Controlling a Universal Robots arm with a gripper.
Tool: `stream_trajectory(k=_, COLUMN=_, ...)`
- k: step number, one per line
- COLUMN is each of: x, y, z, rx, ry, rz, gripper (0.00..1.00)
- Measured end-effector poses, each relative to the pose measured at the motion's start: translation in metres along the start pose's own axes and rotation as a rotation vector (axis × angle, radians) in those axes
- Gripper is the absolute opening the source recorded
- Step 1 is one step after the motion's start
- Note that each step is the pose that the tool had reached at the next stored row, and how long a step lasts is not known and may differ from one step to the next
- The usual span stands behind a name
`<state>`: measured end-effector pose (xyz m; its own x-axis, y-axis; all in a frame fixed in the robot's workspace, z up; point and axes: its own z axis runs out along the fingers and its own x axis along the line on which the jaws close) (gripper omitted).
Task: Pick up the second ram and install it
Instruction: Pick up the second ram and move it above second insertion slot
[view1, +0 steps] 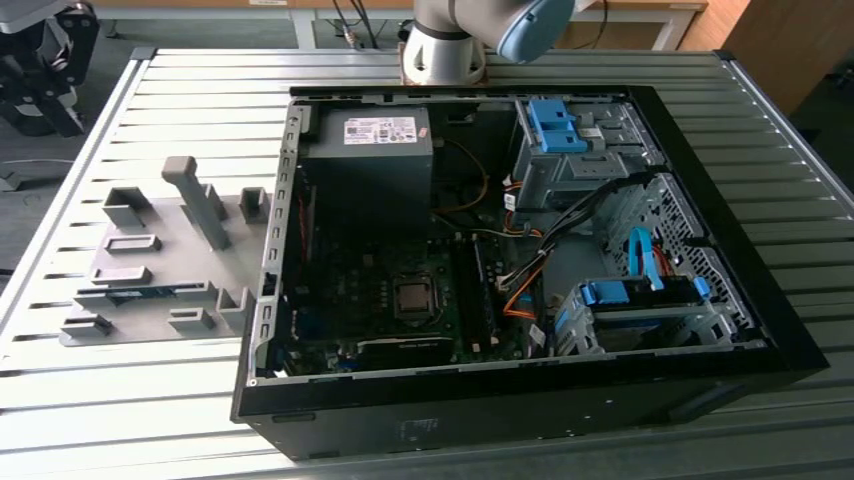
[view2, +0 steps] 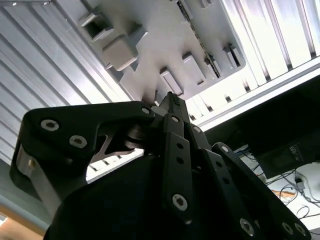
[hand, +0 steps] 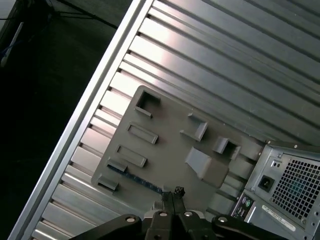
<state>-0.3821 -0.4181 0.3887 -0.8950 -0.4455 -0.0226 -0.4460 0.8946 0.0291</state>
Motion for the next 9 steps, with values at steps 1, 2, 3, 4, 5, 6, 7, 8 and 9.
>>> stream_trajectory(k=1, x=0.0000, y=0.0000, z=0.0001, rx=-0.0004, ry=0.0005, rz=-0.018, gripper=0.11)
stream_trajectory(k=2, x=0.0000, y=0.0000, z=0.0001, rx=-0.0008, ry=0.0011, rz=-0.036, gripper=0.11)
stream_trajectory(k=3, x=0.0000, y=0.0000, z=0.0002, rx=-0.0012, ry=0.0016, rz=-0.052, gripper=0.11)
stream_trajectory(k=4, x=0.0000, y=0.0000, z=0.0002, rx=-0.0015, ry=0.0020, rz=-0.068, gripper=0.11)
stream_trajectory(k=5, x=0.0000, y=0.0000, z=0.0002, rx=-0.0019, ry=0.0024, rz=-0.082, gripper=0.11)
stream_trajectory(k=6, x=0.0000, y=0.0000, z=0.0002, rx=-0.0021, ry=0.0028, rz=-0.095, gripper=0.11)
stream_trajectory(k=7, x=0.0000, y=0.0000, z=0.0002, rx=-0.0024, ry=0.0031, rz=-0.106, gripper=0.11)
stream_trajectory(k=8, x=0.0000, y=0.0000, z=0.0002, rx=-0.0025, ry=0.0034, rz=-0.115, gripper=0.11)
stream_trajectory(k=9, x=0.0000, y=0.0000, z=0.0002, rx=-0.0027, ry=0.0036, rz=-0.122, gripper=0.11)
